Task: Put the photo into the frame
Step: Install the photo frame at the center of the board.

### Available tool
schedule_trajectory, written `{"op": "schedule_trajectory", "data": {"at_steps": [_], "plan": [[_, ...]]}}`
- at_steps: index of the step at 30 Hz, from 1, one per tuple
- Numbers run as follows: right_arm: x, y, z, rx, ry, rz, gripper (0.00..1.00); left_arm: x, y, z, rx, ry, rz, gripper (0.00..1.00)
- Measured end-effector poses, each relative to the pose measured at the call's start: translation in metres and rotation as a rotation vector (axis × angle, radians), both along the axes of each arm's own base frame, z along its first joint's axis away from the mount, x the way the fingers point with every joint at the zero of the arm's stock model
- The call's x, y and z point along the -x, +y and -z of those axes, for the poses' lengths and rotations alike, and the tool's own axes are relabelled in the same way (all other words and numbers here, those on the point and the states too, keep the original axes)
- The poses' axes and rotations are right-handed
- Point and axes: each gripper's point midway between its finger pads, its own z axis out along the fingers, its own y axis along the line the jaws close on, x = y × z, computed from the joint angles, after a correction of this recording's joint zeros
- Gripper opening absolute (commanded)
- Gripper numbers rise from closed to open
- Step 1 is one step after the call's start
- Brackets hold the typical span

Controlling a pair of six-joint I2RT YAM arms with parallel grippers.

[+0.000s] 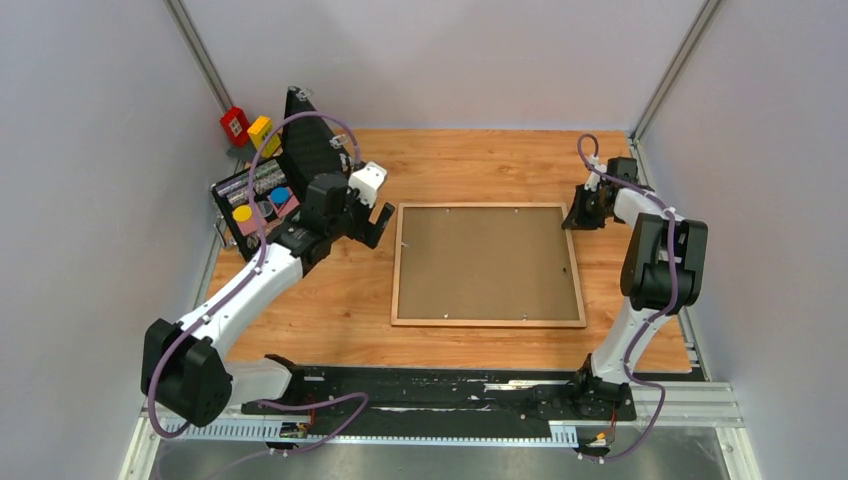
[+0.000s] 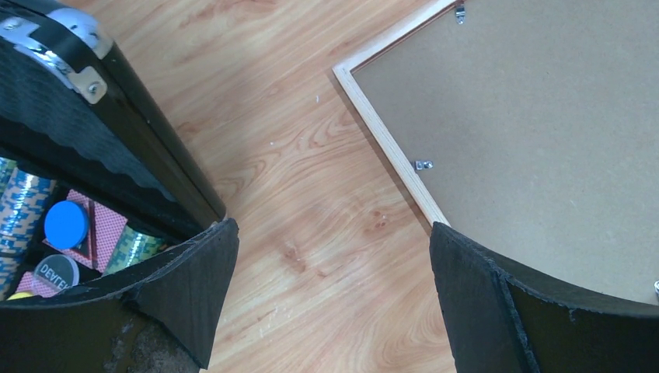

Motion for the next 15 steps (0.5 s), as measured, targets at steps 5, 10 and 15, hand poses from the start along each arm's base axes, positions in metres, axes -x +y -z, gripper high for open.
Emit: {"op": "schedule_trajectory", "data": {"at_steps": [5, 10, 15], "plan": [[0.002, 0.000, -0.004, 0.003, -0.011, 0.001, 0.01, -0.003, -0.005, 0.020, -0.013, 0.051, 0.011, 1.00], [0.002, 0.000, -0.009, 0.005, -0.027, 0.001, 0.01, -0.006, -0.009, 0.049, -0.041, 0.128, 0.022, 1.00], [0.003, 0.001, -0.011, 0.005, -0.033, 0.001, 0.01, -0.011, -0.012, 0.062, -0.050, 0.151, 0.023, 1.00]]}}
